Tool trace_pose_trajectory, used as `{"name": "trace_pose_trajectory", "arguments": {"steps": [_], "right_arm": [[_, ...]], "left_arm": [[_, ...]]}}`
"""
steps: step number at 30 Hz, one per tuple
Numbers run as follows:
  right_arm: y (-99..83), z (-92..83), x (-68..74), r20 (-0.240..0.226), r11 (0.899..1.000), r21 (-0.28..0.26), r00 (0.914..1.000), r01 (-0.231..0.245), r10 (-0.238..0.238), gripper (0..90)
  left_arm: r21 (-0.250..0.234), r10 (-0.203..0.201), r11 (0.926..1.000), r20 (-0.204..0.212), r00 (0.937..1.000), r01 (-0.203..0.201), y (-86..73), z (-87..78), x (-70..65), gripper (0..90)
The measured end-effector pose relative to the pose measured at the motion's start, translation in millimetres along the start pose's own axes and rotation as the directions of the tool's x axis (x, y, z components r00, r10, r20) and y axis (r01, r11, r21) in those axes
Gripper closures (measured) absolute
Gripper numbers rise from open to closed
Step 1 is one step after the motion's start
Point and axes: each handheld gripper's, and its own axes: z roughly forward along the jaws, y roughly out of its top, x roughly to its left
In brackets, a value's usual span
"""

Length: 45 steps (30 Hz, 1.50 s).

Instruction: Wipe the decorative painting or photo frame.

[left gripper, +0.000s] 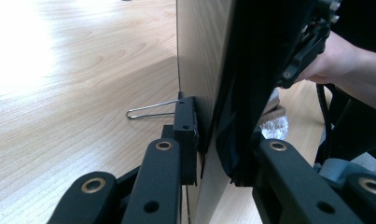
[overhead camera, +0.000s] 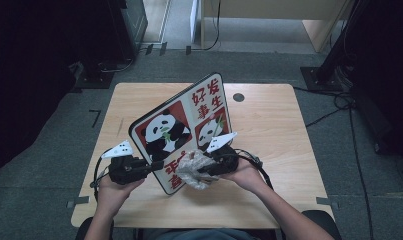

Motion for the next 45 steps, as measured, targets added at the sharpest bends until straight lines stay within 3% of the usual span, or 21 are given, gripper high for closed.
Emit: {"name": "trace_pose_trajectory", "arguments": {"steps": [14, 21, 28, 45], "right_arm": [[-25.8, 15.6, -4.6, -0.015, 0.997, 0.081, 0.9997, -0.018, 0.019, 64.2], [-30.0, 17.5, -6.4, -0.040, 0.996, 0.083, 0.9982, -0.041, 0.044, 64.2], [-21.2, 5.0, -7.7, -0.070, 0.997, 0.054, 0.9961, -0.049, 0.053, 64.7], [11.1, -29.5, -1.0, -0.060, 0.998, -0.018, 0.9964, -0.061, 0.059, 65.3]], "left_arm": [[-0.001, 0.002, 1.0000, -0.001, 1.0000, -0.002, -0.2, 0.0, -0.5, 76.8], [-0.002, 0.000, 1.0000, -0.001, 1.0000, 0.000, -0.3, 0.1, -0.4, 76.8], [-0.005, -0.002, 1.0000, -0.001, 1.0000, 0.002, -0.5, 0.1, -0.1, 76.5], [-0.004, -0.009, 1.0000, -0.008, 0.9999, 0.009, -4.2, -9.0, 0.6, 71.1]]}}
